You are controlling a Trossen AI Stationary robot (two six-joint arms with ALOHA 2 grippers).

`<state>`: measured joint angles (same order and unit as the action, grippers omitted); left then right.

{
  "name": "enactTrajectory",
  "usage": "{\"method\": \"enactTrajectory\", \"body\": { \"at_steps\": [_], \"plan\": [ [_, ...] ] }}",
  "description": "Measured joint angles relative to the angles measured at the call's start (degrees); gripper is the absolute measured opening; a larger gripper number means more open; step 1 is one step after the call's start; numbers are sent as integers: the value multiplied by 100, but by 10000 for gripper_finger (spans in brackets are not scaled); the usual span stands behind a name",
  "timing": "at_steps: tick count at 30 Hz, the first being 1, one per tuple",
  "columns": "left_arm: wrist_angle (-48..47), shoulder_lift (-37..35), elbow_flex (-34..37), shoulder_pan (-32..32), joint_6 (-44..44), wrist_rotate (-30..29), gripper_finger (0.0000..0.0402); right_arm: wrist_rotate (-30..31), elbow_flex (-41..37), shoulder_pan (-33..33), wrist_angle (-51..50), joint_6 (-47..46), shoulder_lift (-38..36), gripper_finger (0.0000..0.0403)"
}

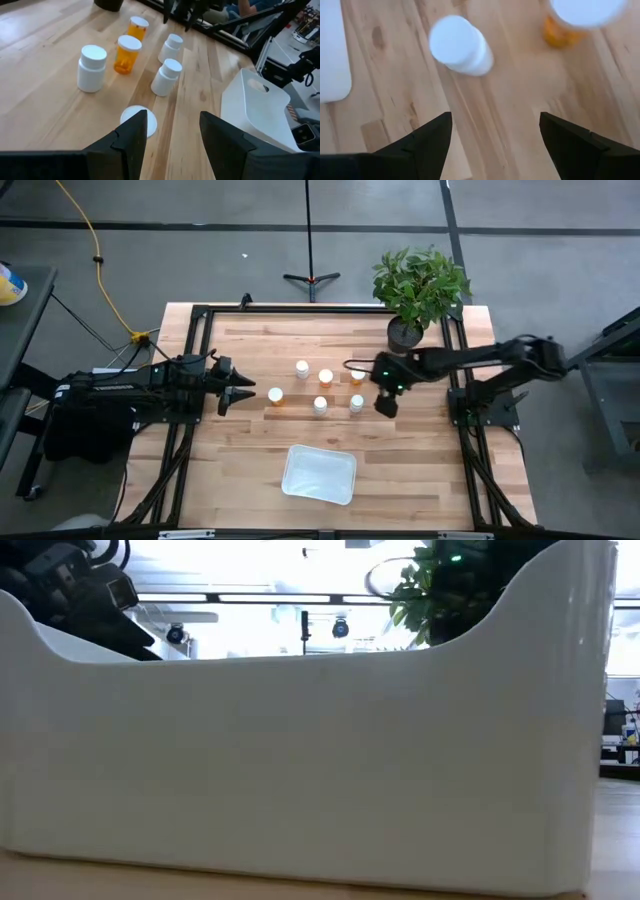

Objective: Pick and place pill bottles into a basket
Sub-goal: Put the bottom right white pill bottle into the white bin

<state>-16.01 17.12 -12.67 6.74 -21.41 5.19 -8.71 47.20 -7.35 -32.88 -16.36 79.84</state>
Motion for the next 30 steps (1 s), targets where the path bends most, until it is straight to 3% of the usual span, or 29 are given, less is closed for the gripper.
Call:
{"method": "enactTrajectory", "body": {
  "at_steps": [15, 30],
  "plan": [
    [0, 0, -2, 0, -41, 27, 216, -135, 1897, 2, -715, 531, 1636, 292],
    [-50, 0, -4, 0, -39, 24, 216, -170, 1983, 2, -832, 184, 2030, 292]
  ]
}}
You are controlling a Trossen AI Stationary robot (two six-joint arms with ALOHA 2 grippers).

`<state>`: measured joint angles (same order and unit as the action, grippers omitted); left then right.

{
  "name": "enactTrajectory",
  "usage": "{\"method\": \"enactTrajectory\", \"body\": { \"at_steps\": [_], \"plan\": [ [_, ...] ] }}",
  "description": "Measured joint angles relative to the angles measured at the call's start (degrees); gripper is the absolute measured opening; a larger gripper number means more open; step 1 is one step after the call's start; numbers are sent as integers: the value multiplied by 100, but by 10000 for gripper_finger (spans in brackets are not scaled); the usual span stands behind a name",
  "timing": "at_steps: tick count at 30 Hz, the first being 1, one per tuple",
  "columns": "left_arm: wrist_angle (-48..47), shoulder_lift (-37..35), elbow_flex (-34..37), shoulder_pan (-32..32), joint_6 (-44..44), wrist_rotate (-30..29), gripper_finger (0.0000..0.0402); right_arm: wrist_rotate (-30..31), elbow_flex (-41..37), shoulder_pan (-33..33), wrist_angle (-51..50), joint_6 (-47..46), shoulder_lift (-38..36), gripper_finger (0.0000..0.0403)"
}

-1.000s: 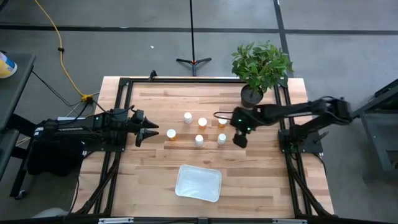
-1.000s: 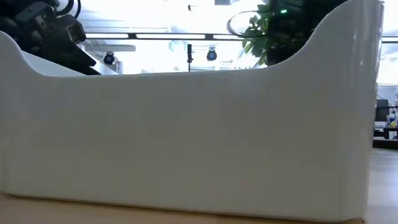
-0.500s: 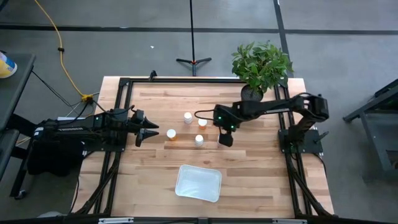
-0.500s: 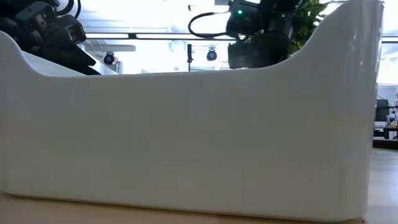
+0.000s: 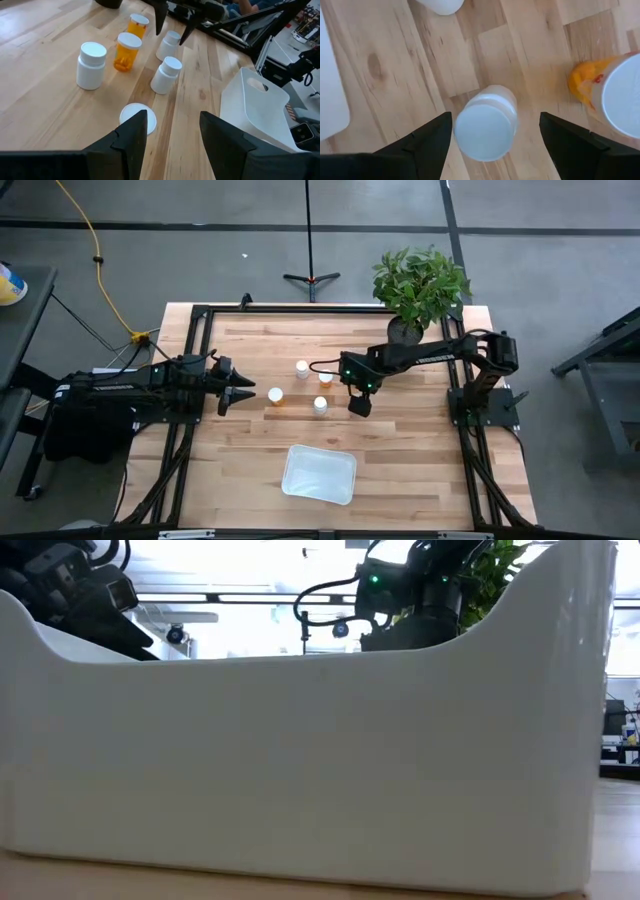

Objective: Pick and place pill bottles into a basket
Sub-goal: Put the bottom right white pill bottle into the white bin

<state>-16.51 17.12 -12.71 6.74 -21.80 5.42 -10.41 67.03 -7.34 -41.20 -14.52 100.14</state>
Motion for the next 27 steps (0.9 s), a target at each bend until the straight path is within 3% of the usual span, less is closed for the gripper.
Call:
{"method": "enactTrajectory", "body": {
  "at_steps": [16, 21, 27],
  "plan": [
    [-32, 0, 0, 0, 4, -52, 216, 55, 0, 0, 85, -198, 93, 286],
    [-46, 0, 0, 0, -2, -56, 216, 8, 0, 0, 79, -227, 169, 248],
    [-108, 0, 0, 0, -97, -69, 216, 11, 0, 0, 159, -299, 175, 175]
  ]
}}
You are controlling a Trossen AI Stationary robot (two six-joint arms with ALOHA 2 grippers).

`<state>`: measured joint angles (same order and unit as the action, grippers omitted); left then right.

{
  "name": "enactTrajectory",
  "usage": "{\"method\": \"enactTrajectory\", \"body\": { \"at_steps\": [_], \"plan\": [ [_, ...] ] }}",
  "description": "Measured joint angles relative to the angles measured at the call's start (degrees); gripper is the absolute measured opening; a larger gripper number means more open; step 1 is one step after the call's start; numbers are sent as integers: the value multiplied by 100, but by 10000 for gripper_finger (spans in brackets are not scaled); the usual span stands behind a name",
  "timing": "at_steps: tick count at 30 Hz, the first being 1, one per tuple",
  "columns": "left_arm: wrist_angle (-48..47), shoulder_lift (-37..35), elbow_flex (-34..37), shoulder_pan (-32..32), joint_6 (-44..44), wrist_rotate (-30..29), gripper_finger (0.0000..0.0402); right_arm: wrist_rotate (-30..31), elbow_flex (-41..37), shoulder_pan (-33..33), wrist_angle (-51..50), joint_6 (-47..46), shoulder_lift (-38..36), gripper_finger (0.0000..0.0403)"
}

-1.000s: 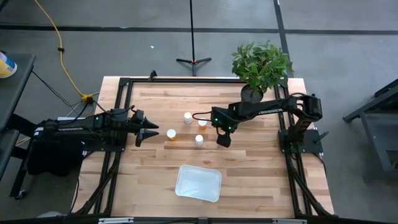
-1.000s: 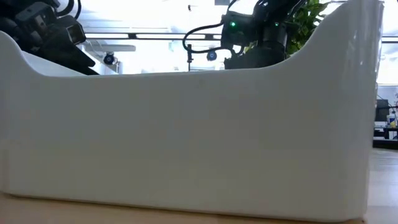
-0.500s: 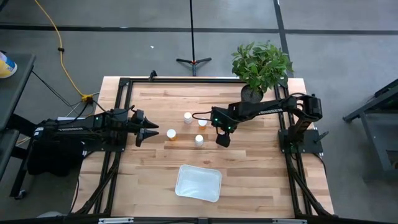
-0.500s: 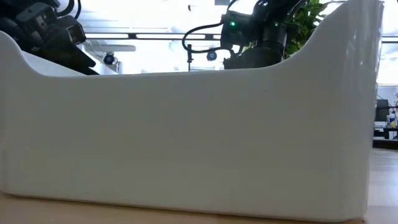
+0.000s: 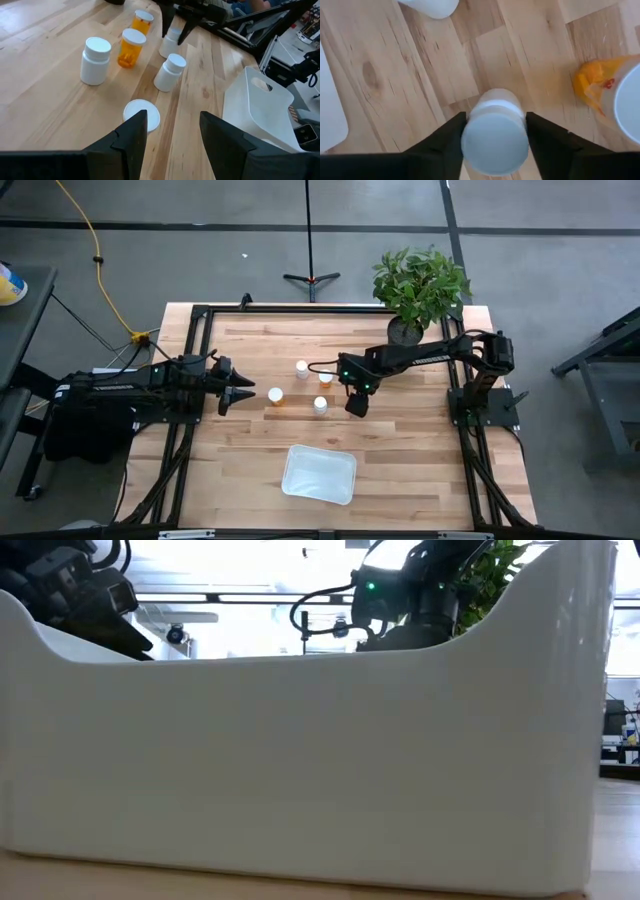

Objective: Pick and place pill bottles into a basket
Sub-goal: Put the bottom right white pill bottle into the white bin

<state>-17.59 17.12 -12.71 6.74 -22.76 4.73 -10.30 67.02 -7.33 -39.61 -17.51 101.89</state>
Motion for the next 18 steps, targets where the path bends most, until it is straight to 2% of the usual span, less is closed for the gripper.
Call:
{"method": "enactTrajectory", "body": {
  "at_steps": [5, 9, 18],
  "plan": [
    [-15, 0, 0, 0, -2, 2, 216, -13, 11, -4, 87, -45, -20, 148],
    [-15, 0, 0, 0, -4, 2, 216, -208, 11, 15, 111, -24, -17, 148],
    [-15, 0, 0, 0, -13, 4, 216, -224, 102, 287, 68, 46, 3, 148]
  ]
}}
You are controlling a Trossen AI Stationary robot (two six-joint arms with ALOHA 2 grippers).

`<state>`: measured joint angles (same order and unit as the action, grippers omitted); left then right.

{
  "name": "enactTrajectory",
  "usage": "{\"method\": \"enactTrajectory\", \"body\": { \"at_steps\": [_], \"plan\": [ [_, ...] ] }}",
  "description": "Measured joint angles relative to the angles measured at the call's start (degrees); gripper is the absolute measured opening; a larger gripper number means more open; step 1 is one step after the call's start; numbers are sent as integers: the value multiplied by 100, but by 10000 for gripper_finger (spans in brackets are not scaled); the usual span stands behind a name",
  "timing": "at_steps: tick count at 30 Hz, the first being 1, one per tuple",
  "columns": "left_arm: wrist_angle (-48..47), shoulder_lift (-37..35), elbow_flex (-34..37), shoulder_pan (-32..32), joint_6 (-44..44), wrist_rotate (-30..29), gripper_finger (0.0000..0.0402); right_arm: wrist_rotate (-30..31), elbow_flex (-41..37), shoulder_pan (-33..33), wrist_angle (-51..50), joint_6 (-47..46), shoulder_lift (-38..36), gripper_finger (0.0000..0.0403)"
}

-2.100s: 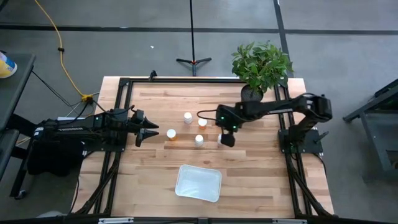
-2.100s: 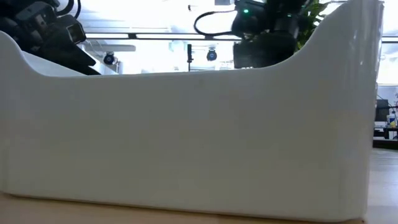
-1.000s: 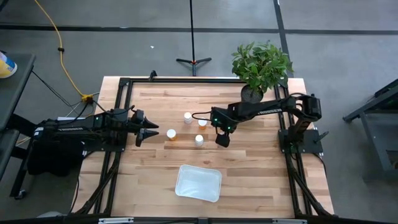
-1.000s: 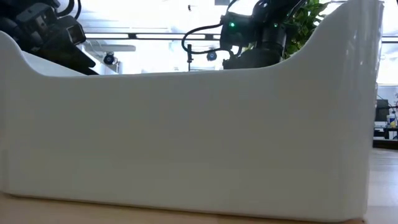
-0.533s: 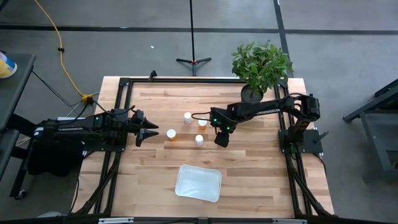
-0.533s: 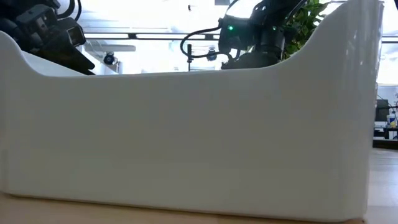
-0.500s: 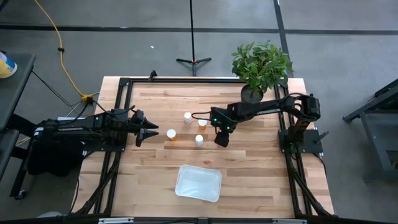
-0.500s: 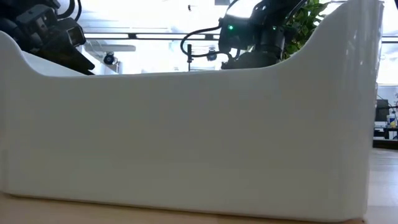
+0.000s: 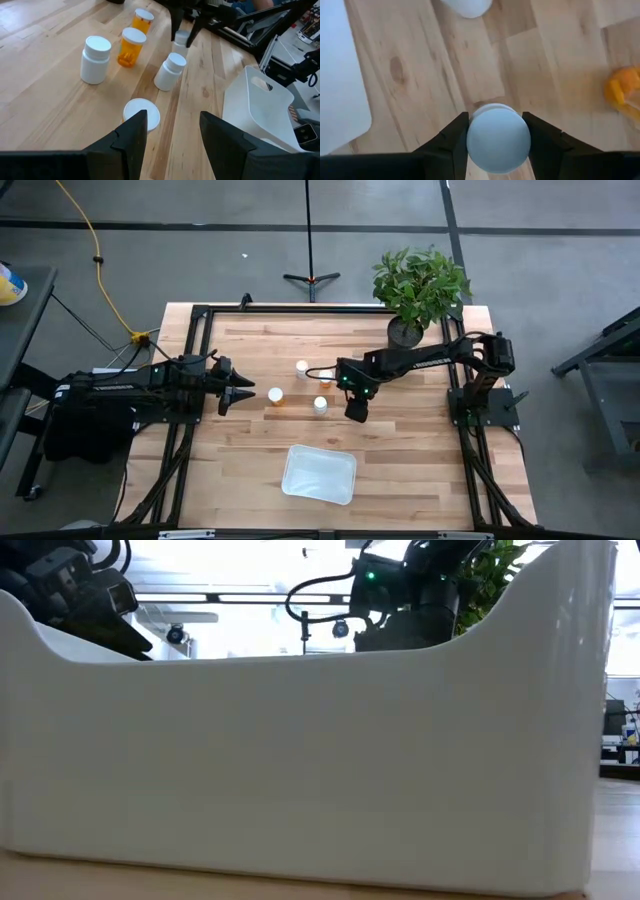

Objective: Pick and place pill bottles into a basket
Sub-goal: Put the bottom right white pill bottle into the white bin

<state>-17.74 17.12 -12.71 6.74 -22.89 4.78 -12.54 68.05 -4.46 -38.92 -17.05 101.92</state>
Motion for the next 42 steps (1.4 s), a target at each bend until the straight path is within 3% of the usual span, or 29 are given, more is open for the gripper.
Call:
{"method": "enactTrajectory", "body": {
  "at_steps": [11, 22, 32, 42],
  "plan": [
    [0, 1, 0, 0, -26, 26, 216, 86, 1219, 442, -475, 51, 3, 148],
    [0, 0, 0, 0, -22, 24, 216, 627, 2488, 1145, -558, -606, -1, 148],
    [5, 2, 0, 0, -132, 22, 216, 860, 2607, 1907, 226, -1804, 50, 148],
    [148, 0, 0, 0, -267, 22, 216, 811, 2590, 2319, 646, -2532, 651, 148]
  ]
}}
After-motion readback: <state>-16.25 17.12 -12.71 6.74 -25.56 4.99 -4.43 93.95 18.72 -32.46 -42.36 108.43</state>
